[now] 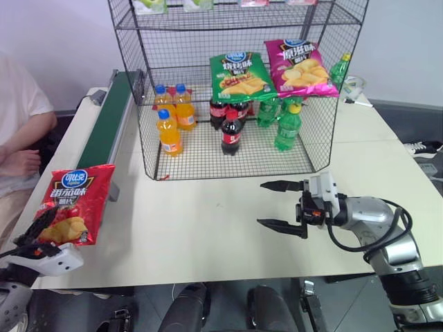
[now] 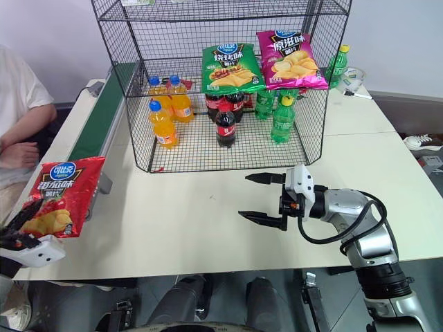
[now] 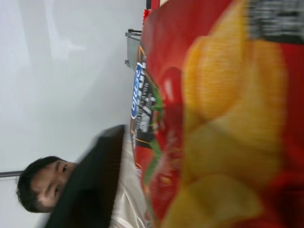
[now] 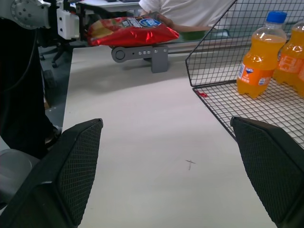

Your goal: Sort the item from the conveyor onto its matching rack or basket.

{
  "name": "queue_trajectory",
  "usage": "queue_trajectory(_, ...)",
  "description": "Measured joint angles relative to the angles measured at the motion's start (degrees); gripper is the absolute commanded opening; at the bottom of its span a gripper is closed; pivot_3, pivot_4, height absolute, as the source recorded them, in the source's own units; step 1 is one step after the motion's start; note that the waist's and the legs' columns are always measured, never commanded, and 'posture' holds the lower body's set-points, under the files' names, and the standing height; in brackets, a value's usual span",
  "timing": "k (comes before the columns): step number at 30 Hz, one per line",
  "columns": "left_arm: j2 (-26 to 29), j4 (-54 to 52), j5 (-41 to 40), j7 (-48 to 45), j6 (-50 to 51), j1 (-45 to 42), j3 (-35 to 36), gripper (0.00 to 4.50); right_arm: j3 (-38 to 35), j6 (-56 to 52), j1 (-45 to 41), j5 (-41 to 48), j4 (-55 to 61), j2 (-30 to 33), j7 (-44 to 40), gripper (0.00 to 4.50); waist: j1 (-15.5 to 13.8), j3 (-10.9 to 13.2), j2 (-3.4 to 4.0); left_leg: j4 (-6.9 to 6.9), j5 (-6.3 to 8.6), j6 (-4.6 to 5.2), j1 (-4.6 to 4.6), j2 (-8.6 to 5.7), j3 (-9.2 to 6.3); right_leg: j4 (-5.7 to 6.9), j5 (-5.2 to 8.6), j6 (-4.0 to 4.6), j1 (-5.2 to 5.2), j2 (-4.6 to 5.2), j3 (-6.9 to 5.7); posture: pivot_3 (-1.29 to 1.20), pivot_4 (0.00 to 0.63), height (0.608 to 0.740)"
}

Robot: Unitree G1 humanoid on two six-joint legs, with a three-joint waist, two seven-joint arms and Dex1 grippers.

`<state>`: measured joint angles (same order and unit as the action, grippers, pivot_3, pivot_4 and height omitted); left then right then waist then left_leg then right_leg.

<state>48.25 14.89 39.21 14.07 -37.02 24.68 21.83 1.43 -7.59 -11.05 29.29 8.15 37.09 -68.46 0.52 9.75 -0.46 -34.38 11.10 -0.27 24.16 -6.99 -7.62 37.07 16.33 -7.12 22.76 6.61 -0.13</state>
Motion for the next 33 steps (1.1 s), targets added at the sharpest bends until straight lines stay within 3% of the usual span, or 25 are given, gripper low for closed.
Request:
queue_trajectory(3,0.00,-0.02,-0.27,0.00,-0.03,-0.08,-0.34,0.05,0.00,0.36,-0.04,-0.30,-0.14,0.04,0.06,4.50,0.01,0.00,0.00,0.00,0.00,0.00,0.00,0.00,0.00,0.00,0.00,0.00,0.00,0.00,0.00,0.00,0.150,0.740)
queue_trajectory(12,0.02,-7.67,-4.18,-1.27,0.80,-0.44,2.45,0.05,-0.70,2.57,-1.19,-1.30,-2.19,-0.22,0.93,4.50,-0.12,-0.01,-0.02,-0.06,0.00,0.00,-0.01,0.00,0.00,0.02,0.00,0.00,-0.03,0.00,0.00,0.00,0.150,0.740)
queue_trajectory(22,0.77,-25.64,-4.98,-9.26,2.89,-8.09,3.78,0.05,-7.73,9.88,-3.92,-2.20,-5.50,-9.24,12.98,4.50,0.03,-0.01,-0.01,-0.06,-0.05,-0.07,-0.03,0.00,0.00,0.07,-0.01,0.00,-0.02,-0.09,0.02,0.00,0.150,0.740)
queue_trajectory(27,-0.50,-27.68,-4.89,-13.66,7.83,-26.85,-4.11,0.05,-8.11,11.81,-3.75,-4.86,-5.55,-11.61,18.06,4.50,-0.91,0.00,0.01,-0.09,-0.19,-0.21,-0.08,0.01,-0.05,0.22,-0.04,0.03,-0.03,-0.24,-0.01,0.00,0.150,0.740)
queue_trajectory(33,-4.76,-19.06,-1.41,-13.36,10.44,-44.93,-14.54,0.05,-8.38,12.45,-3.49,-5.96,-5.52,-11.65,19.61,4.50,-0.85,-0.02,0.04,-0.09,-0.31,-0.14,-0.16,0.01,-0.02,0.27,-0.04,0.01,-0.24,-0.37,0.11,0.00,0.150,0.740)
